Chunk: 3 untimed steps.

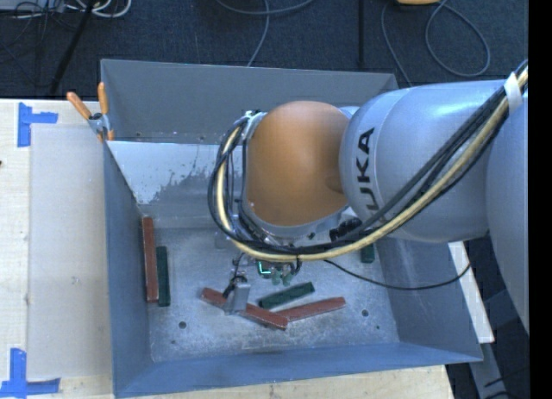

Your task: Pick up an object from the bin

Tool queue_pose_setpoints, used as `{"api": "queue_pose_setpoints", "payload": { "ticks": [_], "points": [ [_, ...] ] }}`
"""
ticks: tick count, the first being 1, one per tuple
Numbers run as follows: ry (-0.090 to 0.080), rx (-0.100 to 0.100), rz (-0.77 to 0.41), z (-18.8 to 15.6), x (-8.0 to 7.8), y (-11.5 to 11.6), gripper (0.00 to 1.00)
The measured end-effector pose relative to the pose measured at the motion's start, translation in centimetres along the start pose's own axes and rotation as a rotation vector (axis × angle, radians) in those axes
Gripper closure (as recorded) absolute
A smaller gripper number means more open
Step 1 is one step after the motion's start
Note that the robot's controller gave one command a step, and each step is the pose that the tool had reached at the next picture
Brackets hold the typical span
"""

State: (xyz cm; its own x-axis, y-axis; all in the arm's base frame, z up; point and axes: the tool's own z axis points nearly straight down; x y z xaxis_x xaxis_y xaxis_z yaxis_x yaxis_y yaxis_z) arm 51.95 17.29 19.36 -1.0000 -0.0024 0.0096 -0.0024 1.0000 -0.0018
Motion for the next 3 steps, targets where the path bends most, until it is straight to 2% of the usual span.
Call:
{"api": "queue_pose_setpoints", "payload": {
  "ticks": [1, 2, 3],
  "points": [
    [-0.002, 0.000, 0.345, 12.7, -2.3, -1.4, 0.00],
    [-0.006, -0.003, 0.346, 12.4, -2.4, -1.3, 1.00],
    [-0.010, -0.002, 0.525, 11.8, -5.2, -8.9, 1.00]
  ]
}}
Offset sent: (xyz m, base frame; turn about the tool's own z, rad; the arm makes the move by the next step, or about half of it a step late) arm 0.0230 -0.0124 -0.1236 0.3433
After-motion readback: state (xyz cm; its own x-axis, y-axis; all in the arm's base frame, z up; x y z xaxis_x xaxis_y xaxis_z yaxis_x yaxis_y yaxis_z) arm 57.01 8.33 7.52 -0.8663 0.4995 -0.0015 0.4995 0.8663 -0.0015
